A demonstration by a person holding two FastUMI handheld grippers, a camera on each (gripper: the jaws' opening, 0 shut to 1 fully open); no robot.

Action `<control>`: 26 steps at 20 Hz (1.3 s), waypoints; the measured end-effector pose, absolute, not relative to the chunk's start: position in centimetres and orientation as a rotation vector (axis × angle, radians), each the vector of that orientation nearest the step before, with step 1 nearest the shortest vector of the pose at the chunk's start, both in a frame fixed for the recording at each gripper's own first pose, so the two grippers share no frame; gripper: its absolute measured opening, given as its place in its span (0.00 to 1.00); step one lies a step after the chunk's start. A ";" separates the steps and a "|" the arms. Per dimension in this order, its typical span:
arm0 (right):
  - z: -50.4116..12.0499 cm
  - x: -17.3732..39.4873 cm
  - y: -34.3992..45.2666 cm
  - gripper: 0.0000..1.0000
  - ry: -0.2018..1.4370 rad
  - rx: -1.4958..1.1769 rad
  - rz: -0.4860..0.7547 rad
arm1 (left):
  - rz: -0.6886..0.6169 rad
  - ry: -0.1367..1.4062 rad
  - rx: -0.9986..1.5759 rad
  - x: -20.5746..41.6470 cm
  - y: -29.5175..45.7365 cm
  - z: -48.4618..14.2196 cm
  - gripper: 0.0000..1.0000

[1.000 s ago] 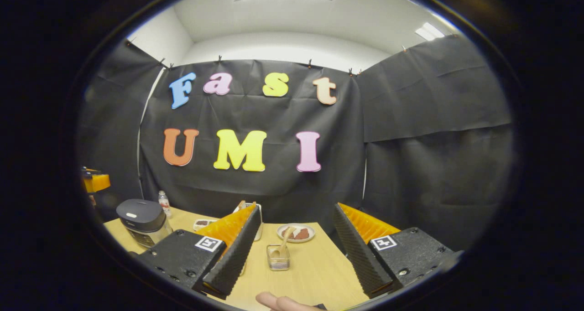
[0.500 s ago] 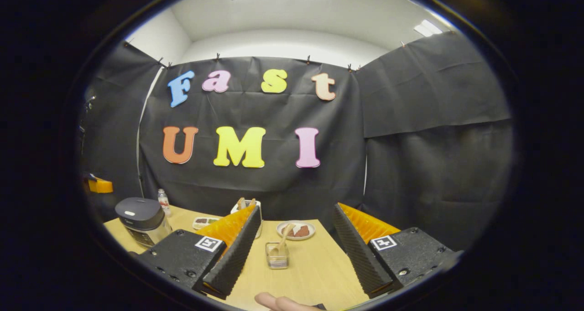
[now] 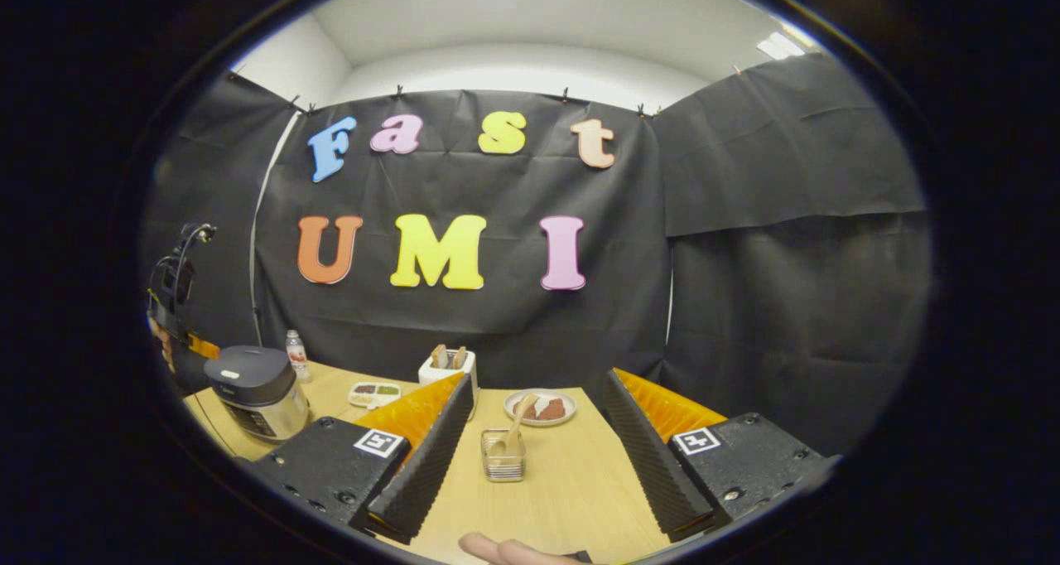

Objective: Close the left gripper, press the button to open the rice cooker; take a wooden spoon from the chopstick holder with the right hand, scoop a spoonful of rice and pour it into the rice cooker, then put the wooden spoon back into the chopstick holder.

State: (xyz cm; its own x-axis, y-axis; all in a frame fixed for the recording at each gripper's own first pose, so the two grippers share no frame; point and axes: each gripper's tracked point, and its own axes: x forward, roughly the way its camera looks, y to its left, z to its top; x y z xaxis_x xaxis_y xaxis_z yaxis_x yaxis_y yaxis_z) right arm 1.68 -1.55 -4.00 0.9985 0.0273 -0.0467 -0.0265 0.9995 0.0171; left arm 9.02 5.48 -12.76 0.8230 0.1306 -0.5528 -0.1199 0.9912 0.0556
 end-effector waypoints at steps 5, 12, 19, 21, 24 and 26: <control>-6.0 2.5 -1.6 1.00 0.093 0.054 0.050 | 0.165 0.638 0.038 10.7 6.5 -14.4 0.00; -6.5 2.5 -1.7 1.00 0.087 -0.010 0.059 | 0.213 0.737 -0.024 10.9 7.6 -17.4 0.00; -6.3 1.5 -0.1 1.00 0.060 -0.073 0.102 | 0.204 0.780 0.031 10.5 7.4 -18.6 0.00; -6.0 1.3 -0.2 1.00 0.049 -0.073 0.099 | 0.209 0.764 0.035 10.5 7.4 -18.2 0.00; -5.8 0.9 -0.3 1.00 0.047 -0.084 0.089 | 0.230 0.762 0.003 10.7 7.6 -18.3 0.00; -5.4 0.3 -0.6 1.00 0.033 -0.085 0.077 | 0.236 0.730 0.008 10.5 7.6 -17.4 0.00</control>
State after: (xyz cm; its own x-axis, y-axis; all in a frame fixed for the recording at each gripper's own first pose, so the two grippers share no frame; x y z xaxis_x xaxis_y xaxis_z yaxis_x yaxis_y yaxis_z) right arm 0.34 -0.56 -5.40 0.9965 0.0752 -0.0365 -0.0780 0.9935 -0.0834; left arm 10.52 7.62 -17.36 0.7195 0.2166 -0.6598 -0.2109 0.9734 0.0895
